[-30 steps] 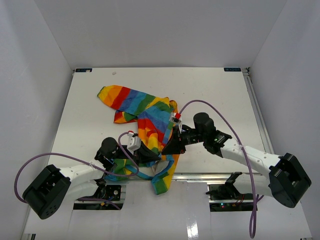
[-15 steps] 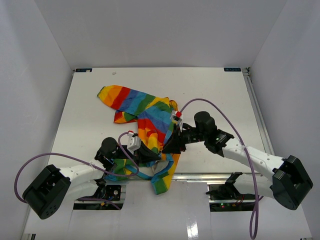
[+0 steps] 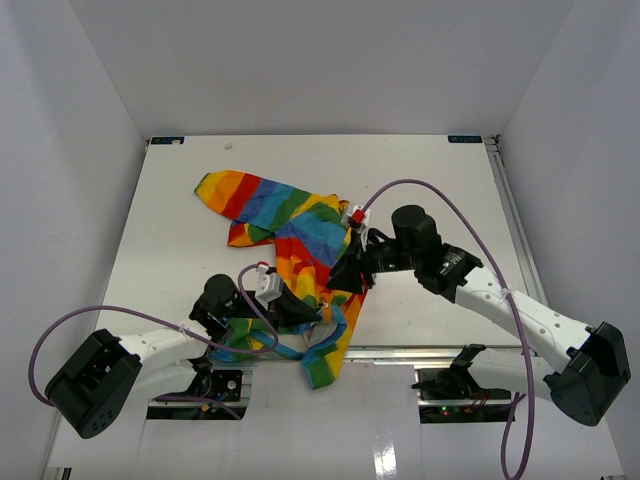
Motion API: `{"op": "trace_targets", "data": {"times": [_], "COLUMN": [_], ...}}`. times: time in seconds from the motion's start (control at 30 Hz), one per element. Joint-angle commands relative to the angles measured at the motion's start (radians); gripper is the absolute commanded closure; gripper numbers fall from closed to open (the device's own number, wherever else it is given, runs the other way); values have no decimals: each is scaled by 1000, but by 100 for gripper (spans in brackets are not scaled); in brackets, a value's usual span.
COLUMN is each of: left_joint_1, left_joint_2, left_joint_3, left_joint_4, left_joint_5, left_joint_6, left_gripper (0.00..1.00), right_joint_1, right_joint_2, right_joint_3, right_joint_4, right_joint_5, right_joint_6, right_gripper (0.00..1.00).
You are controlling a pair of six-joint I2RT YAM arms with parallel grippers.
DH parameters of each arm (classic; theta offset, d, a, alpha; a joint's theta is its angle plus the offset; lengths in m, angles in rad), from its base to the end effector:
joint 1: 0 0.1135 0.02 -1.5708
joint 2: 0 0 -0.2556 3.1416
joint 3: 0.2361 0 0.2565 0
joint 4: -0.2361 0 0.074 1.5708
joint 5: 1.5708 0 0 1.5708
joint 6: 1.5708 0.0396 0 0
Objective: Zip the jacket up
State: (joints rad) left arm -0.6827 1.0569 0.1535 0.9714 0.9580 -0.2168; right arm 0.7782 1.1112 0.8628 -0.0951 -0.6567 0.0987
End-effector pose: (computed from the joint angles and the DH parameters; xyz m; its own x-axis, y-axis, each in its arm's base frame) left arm 0.1288 -0.1465 0.1839 -0.1628 -0.0271 -0.9863 0.9841 -0.0763 -0.1603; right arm 0.1698 0.2014 0.3039 -0.3338 -0.2194 -0.9167 -0.9370 0.1830 0.2974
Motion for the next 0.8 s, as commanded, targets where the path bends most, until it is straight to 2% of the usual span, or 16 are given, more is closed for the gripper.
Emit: {"op": "trace_targets", "data": {"times": [0.0,0.1,0.2,0.33,0.77], "left_joint_1": [-5,-5,-5,-6,-10], "left_joint_2": [-9,-9,-10,-4,1], "left_joint_3": [12,12,14,17,26], "left_joint_4": [-8,-9,-11,-16,-34], "left_joint_5": [21,24,28,38,45], "left_joint_6": [23,23,21,22,27], "left_gripper": [100,100,100,100,100], "right_joint_1": [12,14,18,18,79], "right_joint_2": [39,108,200,261,382], "right_joint_3": [96,180,252,275,355], "right_joint_4": [-155,-236,-335,-362,-467], "right_joint_5": [-59,-154,-172,-222,-226], "right_joint_6": [-170,-235,-278,-309,-367], "right_gripper": [51,48,48,50,52]}}
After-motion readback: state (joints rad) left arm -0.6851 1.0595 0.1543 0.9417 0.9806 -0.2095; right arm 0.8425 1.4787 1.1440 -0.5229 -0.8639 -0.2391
